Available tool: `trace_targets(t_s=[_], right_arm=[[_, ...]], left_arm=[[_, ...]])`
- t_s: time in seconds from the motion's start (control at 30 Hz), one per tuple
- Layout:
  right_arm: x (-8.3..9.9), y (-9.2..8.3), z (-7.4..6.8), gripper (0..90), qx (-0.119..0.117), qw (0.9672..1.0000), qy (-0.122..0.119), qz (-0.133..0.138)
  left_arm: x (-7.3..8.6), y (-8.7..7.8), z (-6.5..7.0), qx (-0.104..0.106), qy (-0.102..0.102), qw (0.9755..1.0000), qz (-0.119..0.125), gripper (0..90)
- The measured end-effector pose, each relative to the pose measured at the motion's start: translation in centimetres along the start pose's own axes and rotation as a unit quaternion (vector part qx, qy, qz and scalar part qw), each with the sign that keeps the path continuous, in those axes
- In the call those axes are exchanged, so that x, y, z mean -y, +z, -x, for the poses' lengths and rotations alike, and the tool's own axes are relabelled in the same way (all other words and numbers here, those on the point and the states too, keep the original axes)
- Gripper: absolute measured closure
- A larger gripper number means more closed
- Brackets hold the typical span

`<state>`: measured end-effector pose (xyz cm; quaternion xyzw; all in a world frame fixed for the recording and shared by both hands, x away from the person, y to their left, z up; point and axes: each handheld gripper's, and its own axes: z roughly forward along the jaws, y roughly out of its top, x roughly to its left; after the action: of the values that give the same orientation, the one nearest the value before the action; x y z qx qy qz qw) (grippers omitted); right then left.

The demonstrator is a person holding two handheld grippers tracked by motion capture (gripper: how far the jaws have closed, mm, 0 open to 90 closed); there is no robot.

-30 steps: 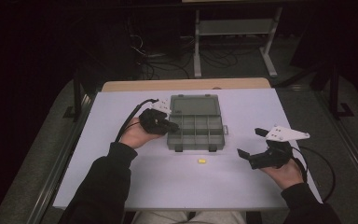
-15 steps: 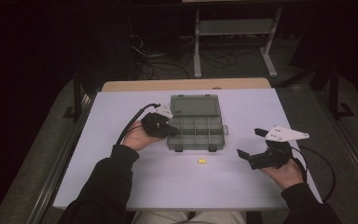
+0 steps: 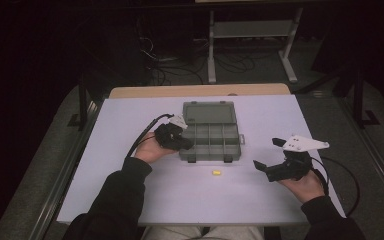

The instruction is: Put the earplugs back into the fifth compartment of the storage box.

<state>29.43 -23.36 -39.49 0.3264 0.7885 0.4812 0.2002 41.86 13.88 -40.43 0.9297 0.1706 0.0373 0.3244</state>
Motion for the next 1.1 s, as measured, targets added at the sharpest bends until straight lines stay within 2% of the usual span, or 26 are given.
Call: trace_targets(t_s=[0.17, 0.23, 0.33, 0.4, 0.43, 0.53, 0.73, 0.83, 1.1], right_arm=[[0.0, 0.0, 0.0, 0.0, 0.001, 1.0, 0.001, 0.001], [0.0, 0.0, 0.1, 0.0, 0.0, 1.0, 0.002, 0.001], [0.0, 0.0, 0.0, 0.0, 0.001, 1.0, 0.0, -0.001], [0.0, 0.1, -0.1, 0.0, 0.001, 1.0, -0.003, -0.002], [0.0, 0.1, -0.1, 0.0, 0.001, 1.0, -0.003, -0.002], [0.0, 0.1, -0.1, 0.0, 0.001, 1.0, -0.003, -0.003], [0.0, 0.2, -0.1, 0.0, 0.001, 1.0, -0.003, -0.004], [0.0, 0.2, -0.1, 0.0, 0.001, 1.0, -0.003, -0.004], [0.0, 0.1, 0.0, 0.0, 0.002, 1.0, -0.003, -0.002]], left_arm=[[0.0, -0.5, 0.1, -0.008, -0.006, 0.9999, 0.01, 66.7], [-0.1, -0.9, 0.1, -0.004, -0.011, 0.9997, 0.021, 59.1], [-0.3, -1.4, 0.2, -0.003, -0.016, 0.9993, 0.035, 53.7], [-0.3, -1.6, 0.3, -0.002, -0.02, 0.9989, 0.043, 47.0], [-0.4, -1.7, 0.3, 0.0, -0.021, 0.9987, 0.047, 42.2], [-0.4, -2.2, 0.5, 0.015, -0.022, 0.9979, 0.06, 38.0], [-1.0, -3.1, 1.6, 0.024, -0.005, 0.9961, 0.084, 29.1], [-1.3, -3.5, 2.4, 0.027, 0.01, 0.9955, 0.09, 28.6], [-2.1, -4.0, 4.0, 0.029, 0.034, 0.9935, 0.105, 27.4]])
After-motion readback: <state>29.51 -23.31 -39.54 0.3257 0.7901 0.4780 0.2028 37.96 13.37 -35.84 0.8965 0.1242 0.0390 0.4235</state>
